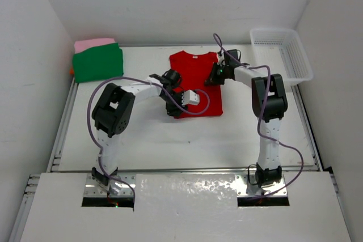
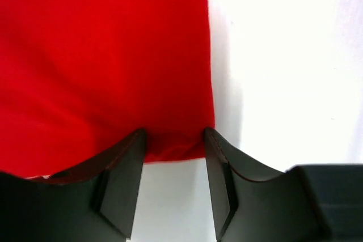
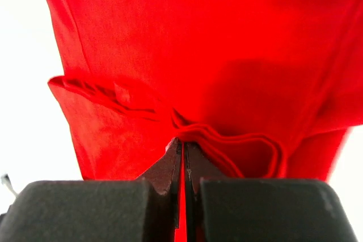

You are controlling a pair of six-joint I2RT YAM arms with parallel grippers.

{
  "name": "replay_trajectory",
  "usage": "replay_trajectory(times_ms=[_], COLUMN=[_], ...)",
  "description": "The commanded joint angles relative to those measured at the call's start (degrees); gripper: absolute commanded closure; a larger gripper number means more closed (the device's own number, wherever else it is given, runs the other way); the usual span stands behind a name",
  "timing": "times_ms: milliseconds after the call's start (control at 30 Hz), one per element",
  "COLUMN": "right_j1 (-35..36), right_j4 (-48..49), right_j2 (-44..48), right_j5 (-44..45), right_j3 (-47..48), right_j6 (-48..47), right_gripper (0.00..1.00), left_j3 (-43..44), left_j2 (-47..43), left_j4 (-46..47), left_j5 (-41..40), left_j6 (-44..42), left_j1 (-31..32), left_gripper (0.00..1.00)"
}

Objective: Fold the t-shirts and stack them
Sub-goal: Fold the folded rectangular tshirt in 1/3 of the way, then grab one side of the 2/3 rectangular tshirt with both arms

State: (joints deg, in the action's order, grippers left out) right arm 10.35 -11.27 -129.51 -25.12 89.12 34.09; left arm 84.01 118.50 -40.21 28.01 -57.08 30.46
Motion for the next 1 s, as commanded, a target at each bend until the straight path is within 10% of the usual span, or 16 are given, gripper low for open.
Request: replay_trajectory(times_ms=[0, 300, 433, 567, 967], right_j1=[-1.0, -1.6, -1.8, -1.8, -1.6], right_j4=[-0.2, -16.7, -25.0, -28.2, -17.2], right_j2=[0.8, -0.8, 6.7, 15.6, 24.7], right_j5=[3.0, 7.0, 14.6, 16.5, 7.1], right_j3=[4.3, 16.8, 15.6, 2.5, -23.0], right_j6=[-1.6, -11.7, -15.6, -15.1, -6.2], right_gripper=[1.00, 0.98, 0.76, 0.47, 0.44], left_j3=[-4.3, 0.4, 7.1, 5.1, -7.0], left_j2=[-1.1, -3.3, -5.7, -7.7, -8.1], left_j4=[6.7, 4.4, -1.0, -5.1, 7.8], left_j5=[-4.2, -6.7, -9.4, -16.1, -17.2], left_j6=[-1.8, -1.2, -3.8, -10.9, -12.2], left_j1=[0.4, 0.9, 1.8, 4.9, 6.4], left_gripper=[0.56, 0.51, 0.47, 0.46, 0.42])
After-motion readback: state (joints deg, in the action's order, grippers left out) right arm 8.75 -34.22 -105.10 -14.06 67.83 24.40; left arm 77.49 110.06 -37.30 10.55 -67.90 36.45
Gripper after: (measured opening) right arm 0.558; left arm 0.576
